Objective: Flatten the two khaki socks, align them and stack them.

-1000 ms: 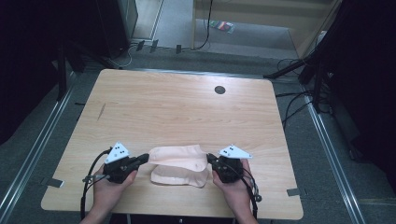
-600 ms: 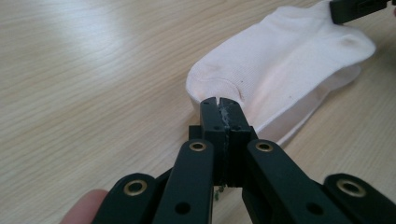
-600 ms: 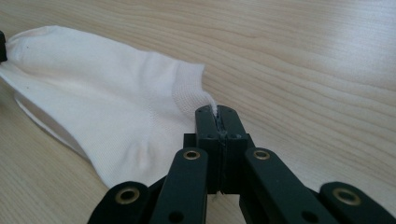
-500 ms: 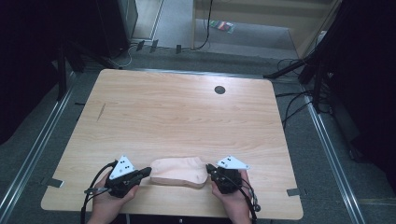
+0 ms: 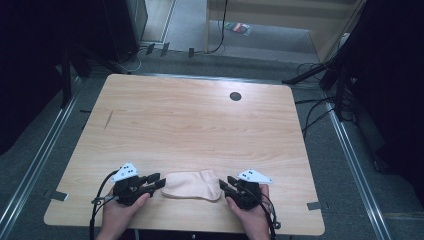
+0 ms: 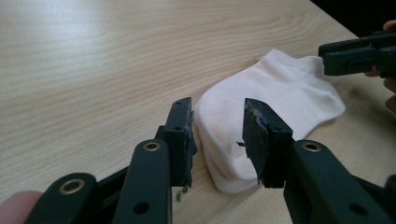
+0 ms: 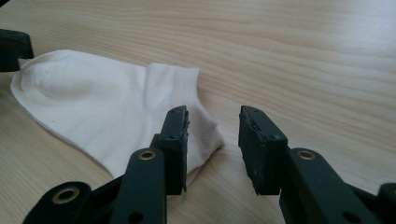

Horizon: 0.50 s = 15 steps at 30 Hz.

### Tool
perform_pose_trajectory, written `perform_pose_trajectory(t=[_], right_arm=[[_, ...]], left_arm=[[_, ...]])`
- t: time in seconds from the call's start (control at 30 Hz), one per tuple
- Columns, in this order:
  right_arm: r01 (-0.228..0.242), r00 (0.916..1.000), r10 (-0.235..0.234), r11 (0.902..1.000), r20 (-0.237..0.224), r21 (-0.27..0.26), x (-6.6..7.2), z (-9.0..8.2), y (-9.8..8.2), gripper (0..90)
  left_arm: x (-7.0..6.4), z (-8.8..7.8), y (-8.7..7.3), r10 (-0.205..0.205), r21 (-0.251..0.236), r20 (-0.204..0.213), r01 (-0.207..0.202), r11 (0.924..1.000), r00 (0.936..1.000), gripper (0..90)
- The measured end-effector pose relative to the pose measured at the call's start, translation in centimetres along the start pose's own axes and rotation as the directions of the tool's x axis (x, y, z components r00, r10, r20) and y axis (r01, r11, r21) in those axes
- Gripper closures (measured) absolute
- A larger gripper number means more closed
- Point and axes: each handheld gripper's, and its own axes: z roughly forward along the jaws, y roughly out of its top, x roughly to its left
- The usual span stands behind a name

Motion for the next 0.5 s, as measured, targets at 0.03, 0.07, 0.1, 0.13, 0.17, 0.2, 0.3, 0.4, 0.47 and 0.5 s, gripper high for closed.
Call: perform_pose_trajectory(t=[0.03,0.07,0.1,0.13,0.17,0.2,0.3,0.4,0.47,0.5], right_arm=[[-0.001,1.0,0.001,1.0,-0.001,0.005,0.0,0.2,0.0,64.8],[-0.002,1.0,0.002,0.9999,0.001,0.014,0.1,0.5,-0.1,67.0],[-0.003,1.0,0.003,0.9999,-0.002,0.017,0.2,0.7,0.0,70.2],[-0.005,1.0,0.005,0.9998,-0.003,0.021,0.3,0.8,0.0,75.0],[0.001,1.0,-0.001,0.9998,0.0,0.02,0.4,0.9,0.0,80.5],[0.002,1.0,-0.002,0.9999,0.002,0.017,0.5,0.9,0.0,86.3],[0.003,0.9999,-0.003,1.0,-0.011,0.004,0.6,0.7,0.2,89.0],[0.019,0.9997,-0.019,0.9997,-0.018,-0.014,0.8,0.2,0.5,89.5],[0.02,0.9997,-0.021,0.9994,-0.014,-0.029,0.8,-0.1,0.6,89.8],[0.019,0.9998,-0.019,0.9992,-0.011,-0.035,0.8,-0.3,0.7,89.9]], left_arm=[[0.1,0.2,0.0,-0.013,0.016,0.007,0.013,0.9998,0.9999,67.7],[0.2,0.4,0.0,-0.022,0.023,0.011,0.022,0.9995,0.9997,71.0],[0.3,0.5,0.0,-0.03,0.032,0.014,0.03,0.999,0.9994,74.6],[0.3,0.5,0.0,-0.034,0.039,0.016,0.034,0.9987,0.9993,80.5],[0.3,0.5,0.0,-0.037,0.042,0.013,0.036,0.9984,0.9992,87.1],[0.3,0.5,0.1,-0.034,0.049,0.011,0.033,0.9982,0.9994,90.0],[0.3,0.2,0.2,-0.019,0.054,0.016,0.019,0.9984,0.9997,90.0],[0.2,-0.3,0.3,-0.014,0.039,0.012,0.014,0.9991,0.9998,90.0],[0.2,-0.7,0.4,-0.004,0.026,0.006,0.004,0.9997,1.0,90.0],[0.1,-1.0,0.5,0.003,0.021,0.001,-0.003,0.9998,1.0,90.0]])
